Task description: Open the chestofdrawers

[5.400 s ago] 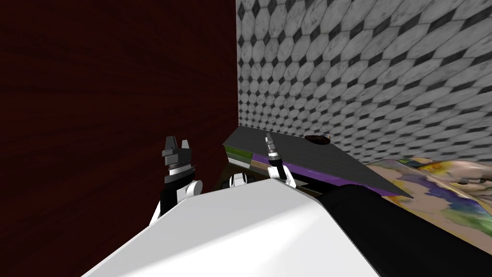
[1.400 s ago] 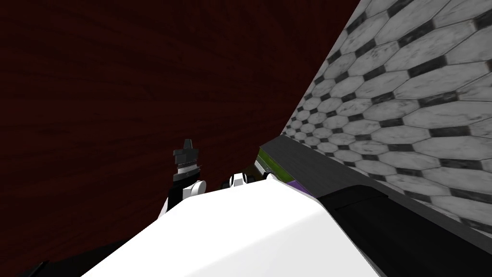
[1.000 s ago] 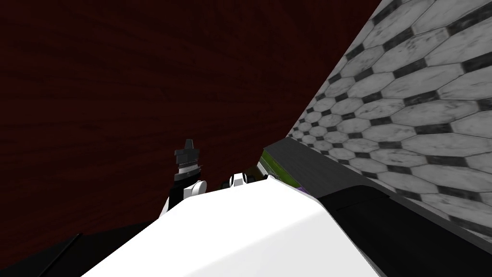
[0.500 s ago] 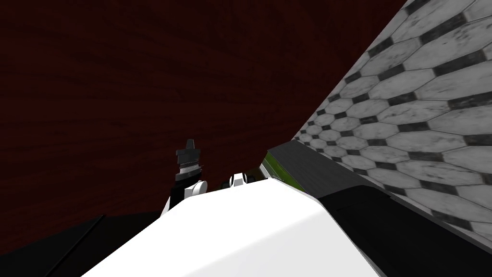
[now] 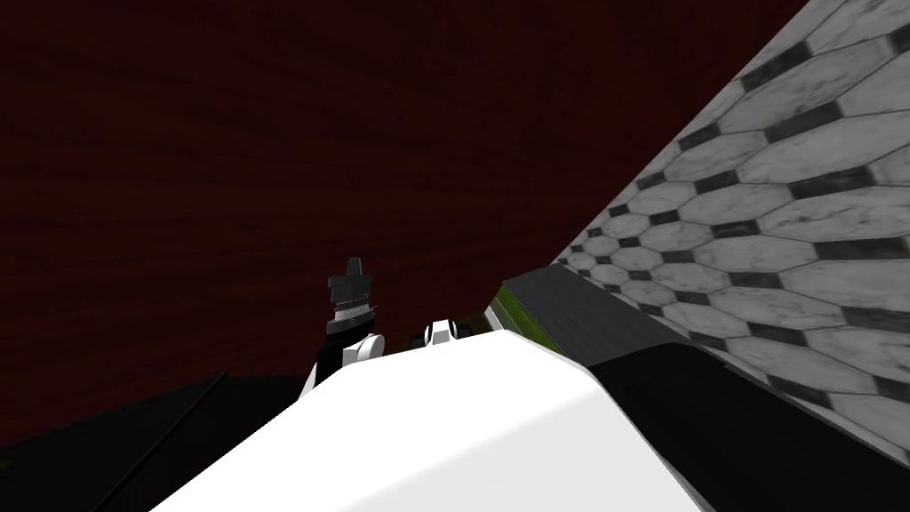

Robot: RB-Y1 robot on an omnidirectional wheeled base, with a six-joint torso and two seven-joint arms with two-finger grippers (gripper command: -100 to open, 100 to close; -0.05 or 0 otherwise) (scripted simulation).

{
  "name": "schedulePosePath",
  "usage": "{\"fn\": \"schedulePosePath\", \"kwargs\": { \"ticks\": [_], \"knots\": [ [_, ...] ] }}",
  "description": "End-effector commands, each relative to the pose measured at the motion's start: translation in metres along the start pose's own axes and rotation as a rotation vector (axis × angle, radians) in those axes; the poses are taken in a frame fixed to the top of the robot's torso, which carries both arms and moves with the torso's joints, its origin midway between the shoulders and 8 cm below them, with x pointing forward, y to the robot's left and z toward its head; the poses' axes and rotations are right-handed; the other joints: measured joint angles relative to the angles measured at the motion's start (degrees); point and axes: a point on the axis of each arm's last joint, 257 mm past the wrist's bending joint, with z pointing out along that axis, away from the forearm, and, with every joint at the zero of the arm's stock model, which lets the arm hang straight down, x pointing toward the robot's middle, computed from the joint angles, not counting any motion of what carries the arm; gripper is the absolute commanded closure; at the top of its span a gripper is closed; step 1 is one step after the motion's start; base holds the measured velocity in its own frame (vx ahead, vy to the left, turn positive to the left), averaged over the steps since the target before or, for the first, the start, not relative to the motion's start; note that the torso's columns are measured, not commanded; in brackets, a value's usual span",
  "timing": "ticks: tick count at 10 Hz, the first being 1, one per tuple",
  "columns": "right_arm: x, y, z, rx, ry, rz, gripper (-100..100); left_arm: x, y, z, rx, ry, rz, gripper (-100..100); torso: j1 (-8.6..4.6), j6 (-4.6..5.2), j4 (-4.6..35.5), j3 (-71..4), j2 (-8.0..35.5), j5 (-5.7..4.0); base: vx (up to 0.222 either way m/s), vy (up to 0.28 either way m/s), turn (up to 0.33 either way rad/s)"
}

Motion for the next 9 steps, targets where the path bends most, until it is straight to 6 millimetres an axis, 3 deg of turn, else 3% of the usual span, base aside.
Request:
{"fn": "schedulePosePath", "kwargs": {
  "ticks": [1,2,4,7,9],
  "knots": [
    [0.010,-0.024,0.005,0.091,-0.001,-0.073,-100,0.001,0.000,0.000,0.001,0.002,-0.001,0,-0.05,-0.02,0.0,0.0,0.0,-0.02,0.034,0.025,0.096],
    [0.007,-0.035,0.006,0.134,-0.022,-0.107,-100,0.002,0.000,0.000,0.000,0.005,-0.003,0,-0.09,0.00,0.0,0.0,0.0,-0.04,0.029,0.017,0.197],
    [0.018,-0.057,0.009,0.205,-0.020,-0.179,-100,0.004,0.000,-0.001,0.001,0.008,-0.005,0,-0.27,0.05,0.0,0.0,0.0,-0.08,0.029,0.007,0.136],
    [0.019,-0.075,0.009,0.269,-0.032,-0.226,-100,0.006,0.000,-0.001,0.001,0.011,-0.007,0,-0.23,0.02,0.0,0.0,0.0,-0.07,0.020,0.010,0.118],
    [0.015,-0.101,0.008,0.359,-0.062,-0.294,-100,0.007,-0.001,-0.002,0.001,0.014,-0.009,0,-0.28,0.04,0.0,0.0,0.0,-0.09,0.031,0.018,0.192]
  ]
}}
